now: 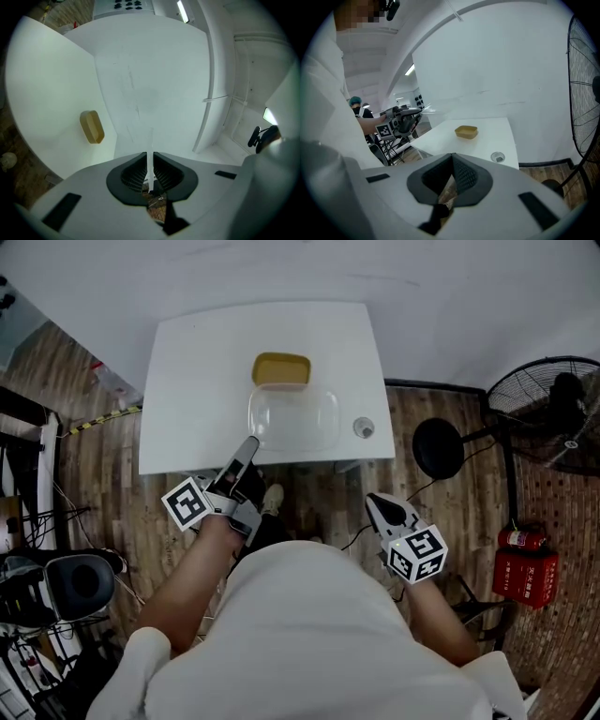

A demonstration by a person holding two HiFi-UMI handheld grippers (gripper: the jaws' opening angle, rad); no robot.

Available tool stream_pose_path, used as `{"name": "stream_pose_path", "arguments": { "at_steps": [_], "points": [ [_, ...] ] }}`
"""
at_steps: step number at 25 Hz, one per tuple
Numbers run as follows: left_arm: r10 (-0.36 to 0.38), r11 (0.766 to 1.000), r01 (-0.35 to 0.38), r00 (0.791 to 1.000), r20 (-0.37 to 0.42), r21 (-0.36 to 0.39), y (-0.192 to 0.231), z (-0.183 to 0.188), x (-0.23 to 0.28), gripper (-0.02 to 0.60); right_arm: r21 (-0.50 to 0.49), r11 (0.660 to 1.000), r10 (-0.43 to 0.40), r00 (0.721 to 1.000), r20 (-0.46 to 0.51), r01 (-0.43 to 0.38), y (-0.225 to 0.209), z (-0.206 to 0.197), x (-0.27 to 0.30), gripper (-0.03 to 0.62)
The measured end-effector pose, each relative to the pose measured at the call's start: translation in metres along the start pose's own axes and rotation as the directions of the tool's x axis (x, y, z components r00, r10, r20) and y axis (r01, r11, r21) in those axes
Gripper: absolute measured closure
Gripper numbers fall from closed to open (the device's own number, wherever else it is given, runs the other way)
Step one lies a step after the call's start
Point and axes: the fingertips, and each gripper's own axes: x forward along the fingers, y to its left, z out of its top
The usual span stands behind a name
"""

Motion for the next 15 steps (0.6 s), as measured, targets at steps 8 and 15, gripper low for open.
{"name": "stream_pose_path", "arguments": {
  "at_steps": [8, 15],
  "points": [
    [-0.012, 1.0, 0.012, 1.0, 0.016, -0.007, -0.01, -0.008, -0.016, 0.528, -0.024, 1.0, 0.013, 1.0, 0.007, -0.013, 0.009, -0.002, -0.006, 0.586],
    [-0.024, 1.0, 0.024, 0.999, 0.022, -0.005, -0.014, -0.011, -0.019, 0.528, -0.035, 0.999, 0.02, 1.0, 0.013, -0.019, 0.01, -0.002, -0.008, 0.588]
  ]
}}
